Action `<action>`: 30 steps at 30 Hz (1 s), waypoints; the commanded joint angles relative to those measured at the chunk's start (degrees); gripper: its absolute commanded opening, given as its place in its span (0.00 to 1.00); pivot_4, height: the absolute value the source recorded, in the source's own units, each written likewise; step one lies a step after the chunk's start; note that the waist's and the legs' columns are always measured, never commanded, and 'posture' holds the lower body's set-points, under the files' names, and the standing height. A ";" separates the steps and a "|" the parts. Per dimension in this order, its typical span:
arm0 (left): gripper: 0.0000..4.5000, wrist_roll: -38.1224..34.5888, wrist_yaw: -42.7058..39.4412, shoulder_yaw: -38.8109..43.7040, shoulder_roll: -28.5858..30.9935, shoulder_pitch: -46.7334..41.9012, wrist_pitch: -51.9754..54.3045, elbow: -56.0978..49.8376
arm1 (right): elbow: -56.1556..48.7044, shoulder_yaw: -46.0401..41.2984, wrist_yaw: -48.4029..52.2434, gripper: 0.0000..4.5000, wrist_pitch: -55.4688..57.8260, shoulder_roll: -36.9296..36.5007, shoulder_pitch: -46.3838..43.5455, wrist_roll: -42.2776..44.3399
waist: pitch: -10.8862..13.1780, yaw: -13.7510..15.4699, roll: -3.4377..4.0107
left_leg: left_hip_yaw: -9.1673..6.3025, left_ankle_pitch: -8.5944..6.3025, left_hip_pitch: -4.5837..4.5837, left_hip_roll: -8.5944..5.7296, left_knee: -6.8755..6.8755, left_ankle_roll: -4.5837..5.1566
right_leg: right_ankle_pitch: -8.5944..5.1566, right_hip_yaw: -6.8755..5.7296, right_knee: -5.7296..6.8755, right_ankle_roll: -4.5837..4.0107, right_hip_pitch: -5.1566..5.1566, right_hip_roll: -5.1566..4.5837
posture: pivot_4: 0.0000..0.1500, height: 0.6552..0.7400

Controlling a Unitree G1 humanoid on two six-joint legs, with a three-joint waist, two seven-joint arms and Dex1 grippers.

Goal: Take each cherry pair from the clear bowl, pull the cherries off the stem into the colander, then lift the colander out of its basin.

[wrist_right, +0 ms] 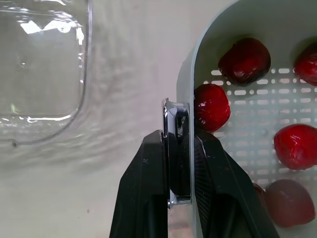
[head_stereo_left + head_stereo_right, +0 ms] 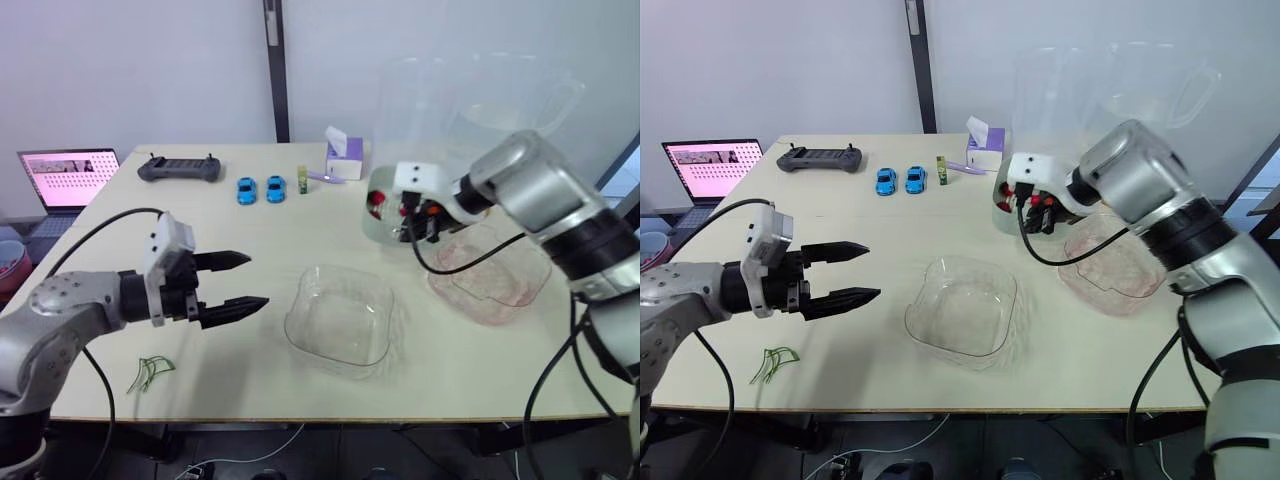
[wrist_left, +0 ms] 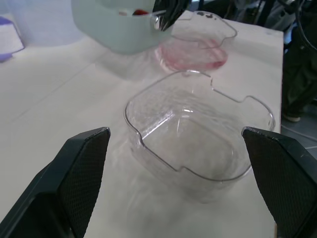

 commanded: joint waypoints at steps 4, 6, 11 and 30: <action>1.00 -4.10 4.34 7.87 1.68 5.11 1.96 -6.45 | 7.77 -1.23 3.24 0.04 -7.99 5.29 -0.21 -4.34 | 0.00 0.00 0.00 | -0.02 0.01 0.01 0.00 0.00 -0.02 | 0.00 0.00 0.01 0.00 -0.01 0.00 | 1.00 1.00; 1.00 -5.02 5.15 9.05 2.05 6.38 2.32 -7.31 | 10.40 -1.47 3.09 0.04 -10.82 7.08 0.84 -5.35 | 0.00 -0.02 0.00 | -0.02 0.01 0.02 0.01 -0.01 -0.03 | 0.00 0.00 0.02 0.00 -0.01 0.01 | 1.00 1.00; 1.00 -6.80 6.23 11.31 3.25 8.64 2.66 -8.38 | 17.15 -3.17 1.13 0.27 -14.76 10.35 2.04 -7.70 | 0.01 0.06 0.02 | -0.02 0.02 0.02 0.00 -0.01 -0.05 | 0.00 0.01 0.02 0.00 -0.02 0.01 | 1.00 1.00; 1.00 -1.26 4.43 2.43 3.16 -2.33 -3.63 5.66 | 5.92 -32.36 -2.52 1.00 -8.08 -0.60 7.11 3.20 | 0.01 0.46 0.02 | -0.01 0.02 0.06 -0.01 -0.06 -0.06 | 0.00 -0.03 0.00 0.00 0.05 0.01 | 1.00 1.00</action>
